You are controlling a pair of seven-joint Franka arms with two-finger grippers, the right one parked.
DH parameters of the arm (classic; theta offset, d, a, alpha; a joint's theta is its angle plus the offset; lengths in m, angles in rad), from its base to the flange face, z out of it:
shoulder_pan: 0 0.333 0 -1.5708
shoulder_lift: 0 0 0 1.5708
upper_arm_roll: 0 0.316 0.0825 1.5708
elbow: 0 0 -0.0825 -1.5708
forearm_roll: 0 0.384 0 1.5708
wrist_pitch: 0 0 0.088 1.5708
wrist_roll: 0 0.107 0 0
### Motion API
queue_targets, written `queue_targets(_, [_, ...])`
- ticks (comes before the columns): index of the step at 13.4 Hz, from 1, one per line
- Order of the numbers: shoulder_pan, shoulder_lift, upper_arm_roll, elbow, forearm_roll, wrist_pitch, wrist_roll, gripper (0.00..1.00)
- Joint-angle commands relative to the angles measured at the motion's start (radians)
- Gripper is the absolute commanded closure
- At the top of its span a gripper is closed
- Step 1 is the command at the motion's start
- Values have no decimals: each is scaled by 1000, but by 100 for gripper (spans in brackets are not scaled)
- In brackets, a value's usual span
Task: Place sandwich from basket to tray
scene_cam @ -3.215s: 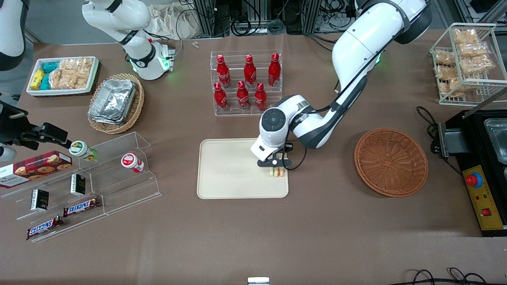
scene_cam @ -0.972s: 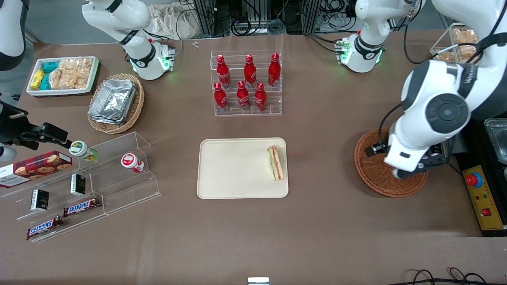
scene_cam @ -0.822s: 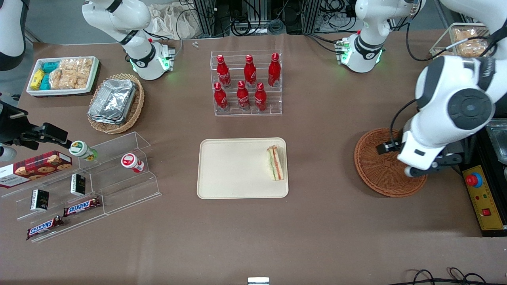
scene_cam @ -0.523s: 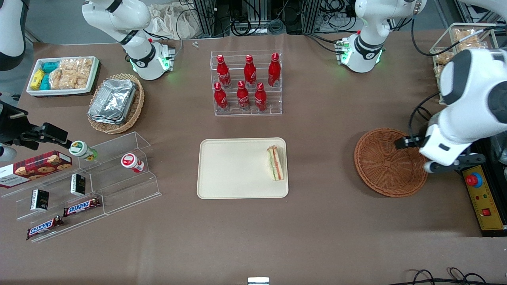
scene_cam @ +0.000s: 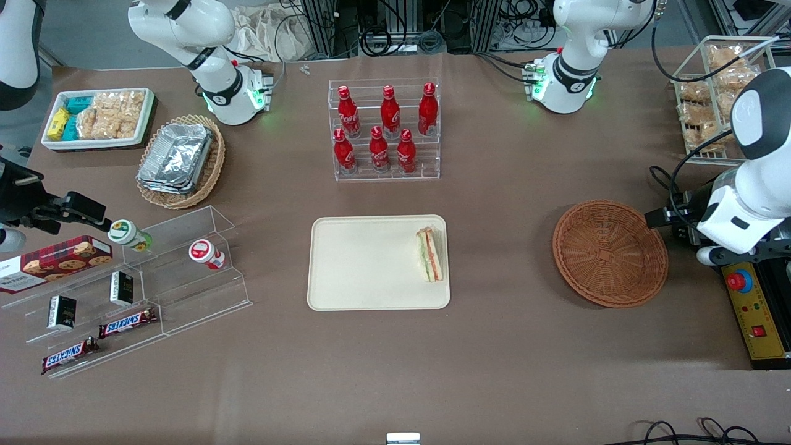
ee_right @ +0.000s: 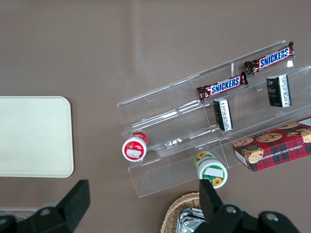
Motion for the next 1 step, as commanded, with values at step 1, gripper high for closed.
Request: queue_targets(1, [-15, 34, 10, 67, -13, -12, 5, 0])
